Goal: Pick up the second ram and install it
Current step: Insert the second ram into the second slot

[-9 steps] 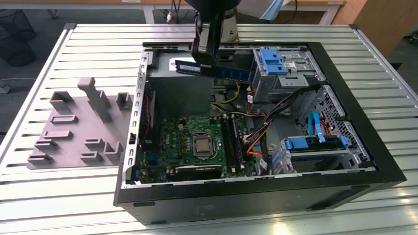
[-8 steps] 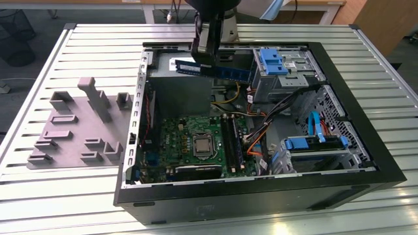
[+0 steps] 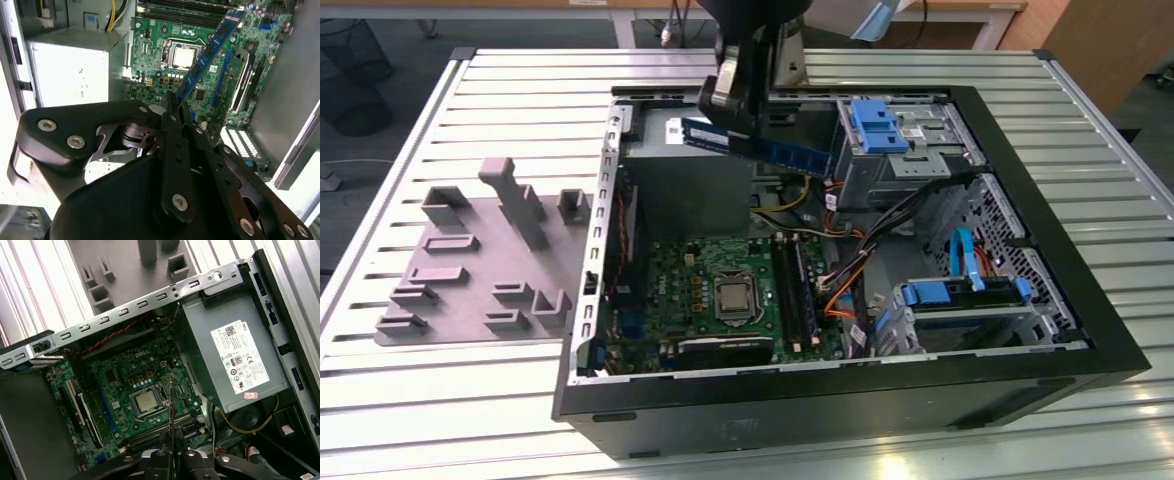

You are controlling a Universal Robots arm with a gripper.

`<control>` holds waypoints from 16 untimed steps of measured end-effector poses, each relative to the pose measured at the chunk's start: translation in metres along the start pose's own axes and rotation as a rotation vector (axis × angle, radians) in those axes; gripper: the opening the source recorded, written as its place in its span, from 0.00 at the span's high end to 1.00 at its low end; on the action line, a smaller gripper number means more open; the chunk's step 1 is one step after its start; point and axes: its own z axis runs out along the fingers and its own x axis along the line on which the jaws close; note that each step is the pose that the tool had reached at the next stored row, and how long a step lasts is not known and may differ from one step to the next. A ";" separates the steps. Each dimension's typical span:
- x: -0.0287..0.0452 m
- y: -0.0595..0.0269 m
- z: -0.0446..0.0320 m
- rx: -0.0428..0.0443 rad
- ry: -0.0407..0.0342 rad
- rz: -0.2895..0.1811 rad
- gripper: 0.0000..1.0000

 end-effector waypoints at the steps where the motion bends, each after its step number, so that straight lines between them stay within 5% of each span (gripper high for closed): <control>1: 0.0000 0.0000 0.0001 0.0001 -0.0001 0.015 0.86; 16: 0.0000 0.0000 0.0006 0.0019 -0.0009 0.177 0.86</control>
